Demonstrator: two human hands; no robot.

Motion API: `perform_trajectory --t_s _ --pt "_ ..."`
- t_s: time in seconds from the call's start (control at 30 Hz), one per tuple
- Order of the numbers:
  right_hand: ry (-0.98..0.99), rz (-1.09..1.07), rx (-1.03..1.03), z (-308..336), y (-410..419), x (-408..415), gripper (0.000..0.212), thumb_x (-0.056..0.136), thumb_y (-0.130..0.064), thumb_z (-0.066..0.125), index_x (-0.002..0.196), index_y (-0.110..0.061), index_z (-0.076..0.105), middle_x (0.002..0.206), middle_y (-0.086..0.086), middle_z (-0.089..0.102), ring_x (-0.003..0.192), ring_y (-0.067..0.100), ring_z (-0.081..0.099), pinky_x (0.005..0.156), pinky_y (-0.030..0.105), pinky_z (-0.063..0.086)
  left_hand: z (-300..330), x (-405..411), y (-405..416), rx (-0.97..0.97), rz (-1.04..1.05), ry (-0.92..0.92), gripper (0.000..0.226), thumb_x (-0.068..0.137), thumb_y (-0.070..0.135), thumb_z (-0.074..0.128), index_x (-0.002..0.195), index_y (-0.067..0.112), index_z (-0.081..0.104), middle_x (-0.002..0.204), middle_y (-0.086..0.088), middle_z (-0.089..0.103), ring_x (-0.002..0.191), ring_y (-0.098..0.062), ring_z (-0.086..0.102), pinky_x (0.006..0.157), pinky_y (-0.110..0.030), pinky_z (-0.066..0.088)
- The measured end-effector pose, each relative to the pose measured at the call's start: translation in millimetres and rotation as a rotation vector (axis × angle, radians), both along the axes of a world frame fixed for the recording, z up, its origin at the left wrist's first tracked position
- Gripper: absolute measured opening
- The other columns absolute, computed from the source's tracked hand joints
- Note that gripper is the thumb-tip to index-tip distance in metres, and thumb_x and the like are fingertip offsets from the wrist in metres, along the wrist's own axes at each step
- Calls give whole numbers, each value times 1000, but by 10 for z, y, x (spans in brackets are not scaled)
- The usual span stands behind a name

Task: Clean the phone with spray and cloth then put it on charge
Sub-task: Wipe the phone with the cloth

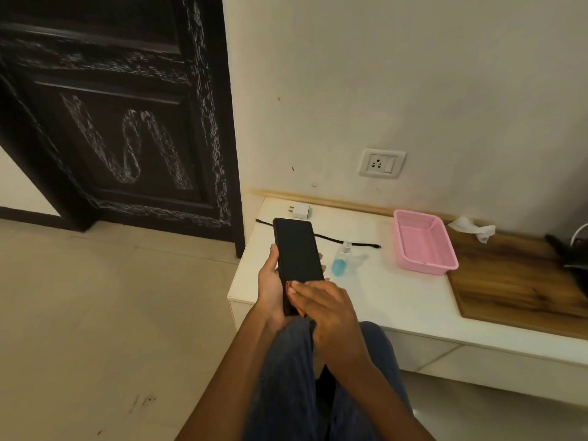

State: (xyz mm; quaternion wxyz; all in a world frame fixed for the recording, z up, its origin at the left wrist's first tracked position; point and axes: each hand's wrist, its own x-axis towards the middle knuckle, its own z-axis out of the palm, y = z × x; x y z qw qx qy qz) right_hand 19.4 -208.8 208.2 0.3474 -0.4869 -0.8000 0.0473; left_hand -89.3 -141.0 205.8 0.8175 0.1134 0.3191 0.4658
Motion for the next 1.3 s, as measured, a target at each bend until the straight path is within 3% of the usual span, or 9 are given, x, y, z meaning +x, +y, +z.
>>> perform_trajectory --t_s 0.07,0.2,0.37,0.6,0.8,0.97,1.03,1.17,1.3 --pt "7 -61 -29 48 118 10 44 68 4 77 110 -2 66 112 8 68 106 28 62 97 31 42 32 21 -3 -6 -42 8 77 89 66 36 130 3 55 118 -17 60 100 -27 62 91 -38 49" --pt "92 -99 -60 35 107 -59 40 75 -1 71 114 -1 63 117 11 64 109 27 57 105 8 24 65 12 -1 16 -59 5 78 89 65 37 131 1 53 119 -18 56 103 -27 57 97 -37 43" --pt "6 89 9 -103 -141 -63 44 69 0 77 112 -3 65 117 5 65 107 24 62 90 37 52 52 -46 -18 31 -25 -38 72 86 64 40 113 2 65 108 -15 63 91 -25 60 82 -36 49" --pt "25 -59 36 103 190 0 48 66 12 75 110 -4 67 112 7 68 107 20 57 93 25 37 139 -21 -39 14 -80 -14 77 88 63 41 133 1 50 113 -16 58 99 -24 60 90 -34 49" --pt "-56 123 63 -47 -110 72 48 70 4 77 114 -10 65 117 -1 66 108 18 61 87 37 50 162 -81 -53 55 -68 -69 74 84 63 42 127 4 52 106 -13 57 89 -23 55 82 -34 45" --pt "-17 -51 108 175 164 224 44 62 8 80 104 0 69 107 10 70 98 28 64 83 43 54 177 -13 -55 47 -107 -15 76 87 65 39 133 5 52 120 -16 58 99 -27 58 94 -38 43" --pt "-15 -107 105 140 129 156 48 59 9 81 104 1 69 107 11 70 100 26 63 86 37 53 199 -2 -33 58 -102 0 77 85 64 41 133 5 53 122 -17 57 100 -28 58 97 -38 42" --pt "-76 70 74 -25 -134 104 42 73 7 71 113 -5 65 117 4 66 109 20 61 89 36 51 158 -16 -24 71 -66 -63 72 84 62 41 121 4 61 112 -16 59 96 -27 56 91 -38 42" --pt "-71 18 134 92 0 324 28 83 -10 56 107 -4 69 110 6 70 106 19 59 84 35 49 119 -30 -42 74 -79 -86 73 86 64 39 121 5 63 115 -16 60 98 -27 56 93 -40 41"
